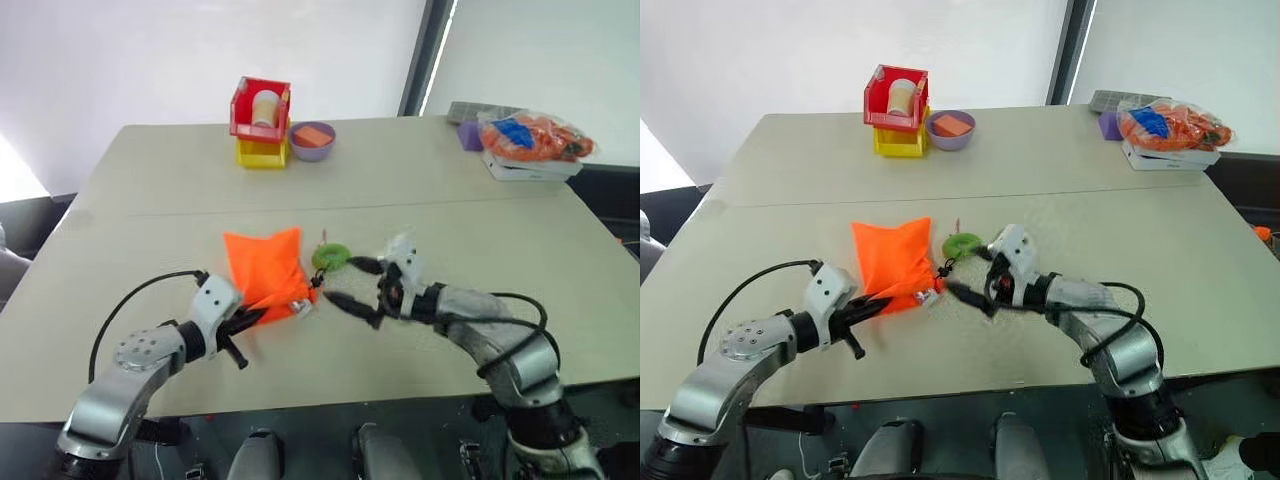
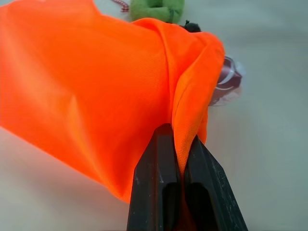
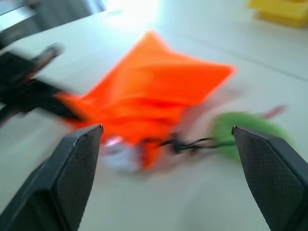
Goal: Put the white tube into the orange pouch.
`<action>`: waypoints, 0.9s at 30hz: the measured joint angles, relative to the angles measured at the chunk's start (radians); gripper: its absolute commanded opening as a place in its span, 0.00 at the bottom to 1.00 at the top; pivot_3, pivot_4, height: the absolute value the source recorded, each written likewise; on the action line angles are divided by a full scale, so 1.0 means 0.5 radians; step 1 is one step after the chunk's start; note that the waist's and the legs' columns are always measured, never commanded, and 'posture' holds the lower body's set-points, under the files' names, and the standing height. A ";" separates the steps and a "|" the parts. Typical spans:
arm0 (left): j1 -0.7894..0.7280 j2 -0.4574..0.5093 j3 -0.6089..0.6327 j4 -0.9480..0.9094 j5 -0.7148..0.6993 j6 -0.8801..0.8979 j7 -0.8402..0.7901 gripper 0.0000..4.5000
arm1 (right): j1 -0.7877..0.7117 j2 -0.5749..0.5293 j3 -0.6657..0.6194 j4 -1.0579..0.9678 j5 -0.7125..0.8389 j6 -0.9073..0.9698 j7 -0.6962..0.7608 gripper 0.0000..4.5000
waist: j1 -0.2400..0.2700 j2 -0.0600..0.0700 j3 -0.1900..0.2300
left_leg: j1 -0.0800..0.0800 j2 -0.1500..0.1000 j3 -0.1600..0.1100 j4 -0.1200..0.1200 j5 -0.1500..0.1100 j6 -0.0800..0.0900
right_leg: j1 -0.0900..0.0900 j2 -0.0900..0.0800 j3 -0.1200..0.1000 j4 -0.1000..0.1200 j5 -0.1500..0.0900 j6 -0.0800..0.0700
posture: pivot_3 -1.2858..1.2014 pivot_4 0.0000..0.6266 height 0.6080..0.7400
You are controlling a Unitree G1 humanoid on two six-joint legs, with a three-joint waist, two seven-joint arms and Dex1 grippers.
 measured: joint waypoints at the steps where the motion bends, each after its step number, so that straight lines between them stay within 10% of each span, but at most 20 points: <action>1: 0.000 0.001 0.001 0.019 0.003 -0.018 0.000 0.00 | -0.051 0.046 -0.009 0.099 -0.034 -0.007 -0.066 0.99 | 0.000 0.000 0.000 | 0.000 0.000 0.000 0.000 0.000 0.000 | 0.000 0.000 0.000 0.000 0.002 -0.003 | 0.52 0.24 1.00; 4: -0.016 -0.010 0.005 0.040 0.009 -0.050 0.009 0.00 | -0.191 0.200 -0.004 0.388 -0.109 -0.042 -0.217 0.99 | 0.001 0.000 0.000 | -0.002 0.000 0.000 -0.003 0.000 0.000 | 0.002 0.001 0.000 0.001 0.002 -0.004 | 0.52 0.24 1.00; 12: -0.027 -0.052 0.047 0.053 -0.053 -0.065 0.006 0.74 | -0.372 0.427 0.059 0.880 -0.255 -0.150 -0.388 1.00 | 0.001 0.001 0.000 | -0.002 0.001 0.000 -0.007 0.001 0.001 | 0.004 0.003 0.000 0.004 0.002 -0.003 | 0.52 0.24 1.00; 14: -0.028 -0.068 0.076 0.052 -0.062 -0.081 0.018 0.74 | -0.382 0.435 0.073 0.959 -0.293 -0.164 -0.407 1.00 | 0.002 0.001 0.000 | -0.002 0.001 0.000 -0.005 0.001 0.001 | 0.005 0.003 0.000 0.004 0.002 -0.003 | 0.52 0.24 1.00; 23: -0.093 -0.128 0.293 0.052 -0.271 -0.050 0.077 0.75 | -0.374 0.404 0.069 0.991 -0.346 -0.207 -0.400 0.05 | -0.002 0.001 0.000 | 0.000 0.001 0.000 -0.004 0.001 0.001 | 0.006 0.003 0.000 0.005 0.002 -0.002 | 0.52 0.24 1.00; 27: -0.163 -0.160 0.359 0.073 -0.366 -0.003 0.096 0.75 | -0.306 0.357 0.000 0.866 -0.340 -0.209 -0.409 0.01 | 0.006 0.001 0.000 | -0.001 0.001 0.000 -0.004 0.001 0.001 | 0.006 0.003 0.000 0.005 0.002 -0.002 | 0.52 0.24 1.00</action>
